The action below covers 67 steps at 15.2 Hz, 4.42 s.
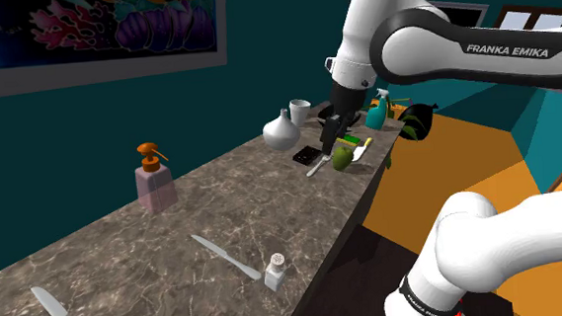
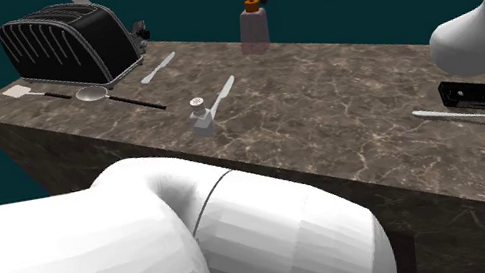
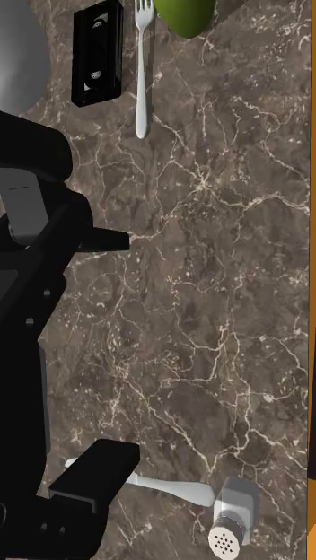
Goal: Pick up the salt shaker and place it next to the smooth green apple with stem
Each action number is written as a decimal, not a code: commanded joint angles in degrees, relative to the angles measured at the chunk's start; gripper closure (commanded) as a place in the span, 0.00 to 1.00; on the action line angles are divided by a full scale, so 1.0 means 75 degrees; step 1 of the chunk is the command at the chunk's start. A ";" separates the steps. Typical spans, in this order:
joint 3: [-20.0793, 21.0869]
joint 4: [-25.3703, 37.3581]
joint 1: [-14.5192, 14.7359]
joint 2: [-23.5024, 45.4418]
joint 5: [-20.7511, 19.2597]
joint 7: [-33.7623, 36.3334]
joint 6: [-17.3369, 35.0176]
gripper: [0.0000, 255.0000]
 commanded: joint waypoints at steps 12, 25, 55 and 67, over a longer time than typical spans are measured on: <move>0.1705 -0.1060 0.0618 0.0622 0.0977 0.1896 0.1255 0.00; 0.3588 -0.1172 0.0912 0.2648 0.1508 0.3899 0.3031 0.00; 0.3503 -0.1126 0.0917 0.2516 0.1520 0.3813 0.2857 1.00; 0.3194 -0.0232 0.0942 0.2038 0.1494 0.3642 0.1503 1.00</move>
